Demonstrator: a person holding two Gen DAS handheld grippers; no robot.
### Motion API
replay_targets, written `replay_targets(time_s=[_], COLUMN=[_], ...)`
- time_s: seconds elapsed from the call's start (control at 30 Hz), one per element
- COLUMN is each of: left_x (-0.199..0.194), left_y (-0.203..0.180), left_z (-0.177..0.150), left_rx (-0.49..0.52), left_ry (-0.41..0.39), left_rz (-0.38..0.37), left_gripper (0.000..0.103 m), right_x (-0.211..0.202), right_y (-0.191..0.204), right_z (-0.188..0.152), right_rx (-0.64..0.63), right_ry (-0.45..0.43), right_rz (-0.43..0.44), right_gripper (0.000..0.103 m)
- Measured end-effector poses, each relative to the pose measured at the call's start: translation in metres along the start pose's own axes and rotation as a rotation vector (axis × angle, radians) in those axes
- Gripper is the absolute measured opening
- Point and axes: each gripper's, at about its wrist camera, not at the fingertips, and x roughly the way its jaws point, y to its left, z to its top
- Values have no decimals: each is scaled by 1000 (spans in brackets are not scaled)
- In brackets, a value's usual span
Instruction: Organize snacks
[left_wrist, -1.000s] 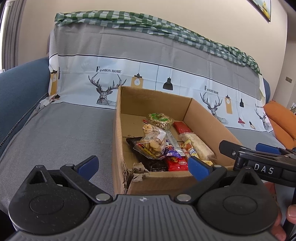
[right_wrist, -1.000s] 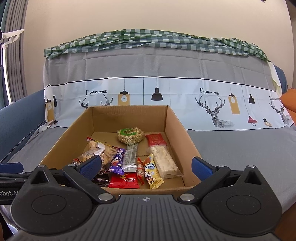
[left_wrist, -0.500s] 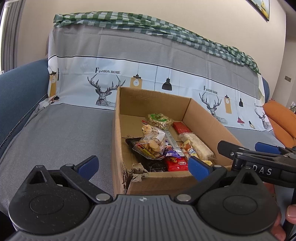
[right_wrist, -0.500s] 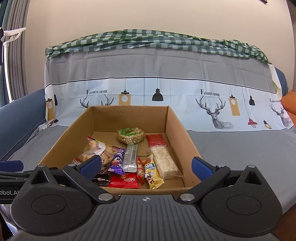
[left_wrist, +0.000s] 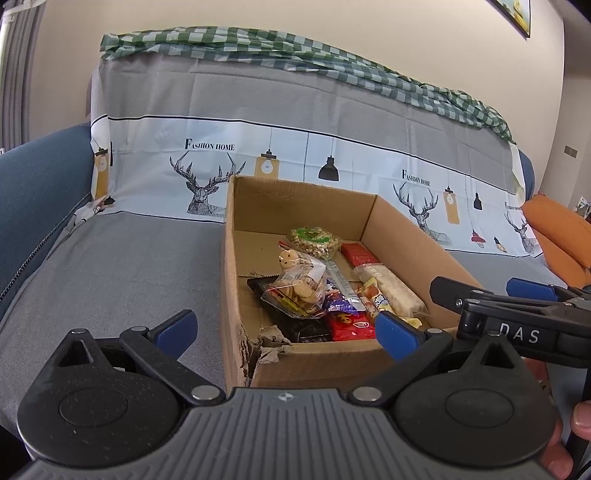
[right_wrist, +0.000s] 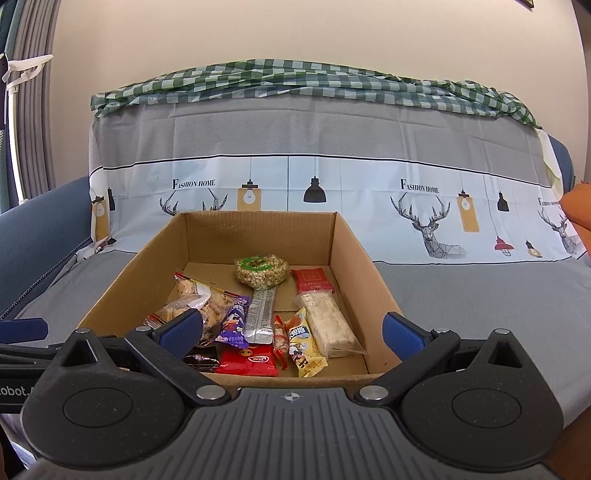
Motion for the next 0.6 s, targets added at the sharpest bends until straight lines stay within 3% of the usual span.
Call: replay_targets(time_s=[0.6], left_x=[0], left_y=[-1], left_z=[-1], left_rx=[4], left_ry=[-3], left_rz=[-3], left_gripper=[102], right_x=[0], right_y=[0], right_z=[0], right_rx=[-3], right_ry=[0], right_rz=[1], right_gripper=[102])
